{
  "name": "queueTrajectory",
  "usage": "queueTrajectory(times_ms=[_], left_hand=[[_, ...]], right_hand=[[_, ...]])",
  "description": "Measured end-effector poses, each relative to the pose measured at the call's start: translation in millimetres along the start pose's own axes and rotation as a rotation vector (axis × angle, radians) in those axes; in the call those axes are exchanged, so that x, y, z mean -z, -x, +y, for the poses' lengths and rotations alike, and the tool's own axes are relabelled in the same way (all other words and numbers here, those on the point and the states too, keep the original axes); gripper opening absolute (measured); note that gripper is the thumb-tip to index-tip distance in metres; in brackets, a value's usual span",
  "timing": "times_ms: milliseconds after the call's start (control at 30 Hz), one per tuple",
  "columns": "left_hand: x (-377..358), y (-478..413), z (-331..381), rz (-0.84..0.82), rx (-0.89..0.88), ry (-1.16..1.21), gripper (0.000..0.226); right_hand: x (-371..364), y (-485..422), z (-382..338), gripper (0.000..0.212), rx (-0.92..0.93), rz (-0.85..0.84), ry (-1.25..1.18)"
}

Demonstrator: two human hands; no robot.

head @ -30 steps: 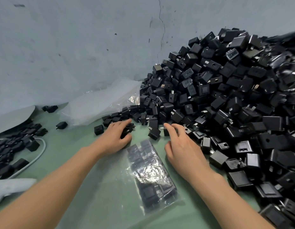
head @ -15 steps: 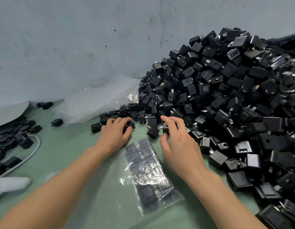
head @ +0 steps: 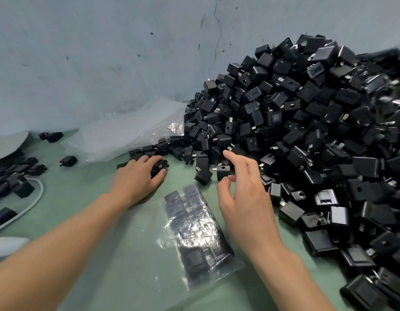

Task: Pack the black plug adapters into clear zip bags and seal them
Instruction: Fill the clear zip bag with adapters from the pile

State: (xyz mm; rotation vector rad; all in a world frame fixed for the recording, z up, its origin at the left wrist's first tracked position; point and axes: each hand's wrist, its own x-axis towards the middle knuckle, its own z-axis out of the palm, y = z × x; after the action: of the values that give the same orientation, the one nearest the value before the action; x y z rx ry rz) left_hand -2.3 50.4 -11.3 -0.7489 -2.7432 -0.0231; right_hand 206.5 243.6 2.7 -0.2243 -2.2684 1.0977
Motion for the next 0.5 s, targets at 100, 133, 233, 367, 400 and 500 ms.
queueTrajectory(times_ms=[100, 133, 233, 367, 400, 500], left_hand=[[6.4, -6.4, -8.2, 0.018, 0.116, 0.115, 0.044], [12.7, -8.6, -9.5, 0.037, 0.199, 0.257, 0.04], [48.9, -15.2, -9.6, 0.139, 0.563, 1.075, 0.015], [120.2, 13.0, 5.7, 0.09, 0.698, 2.069, 0.024], [132.4, 27.5, 13.7, 0.09, 0.639, 2.144, 0.026], [155.9, 78.6, 42.8, 0.202, 0.531, 2.111, 0.031]], right_hand=[[1.4, 5.1, -3.1, 0.044, -0.001, 0.022, -0.036], [2.2, 6.4, -4.0, 0.044, -0.011, 0.025, -0.059], [2.0, 7.9, -10.3, 0.042, -0.048, 0.072, -0.156], [-8.8, 3.4, -46.7, 0.034, -0.302, 0.079, -0.643], [-14.8, 3.6, -60.7, 0.03, -0.437, 0.029, -0.833], [-36.3, 14.7, -103.9, 0.025, -0.867, -0.282, -1.269]])
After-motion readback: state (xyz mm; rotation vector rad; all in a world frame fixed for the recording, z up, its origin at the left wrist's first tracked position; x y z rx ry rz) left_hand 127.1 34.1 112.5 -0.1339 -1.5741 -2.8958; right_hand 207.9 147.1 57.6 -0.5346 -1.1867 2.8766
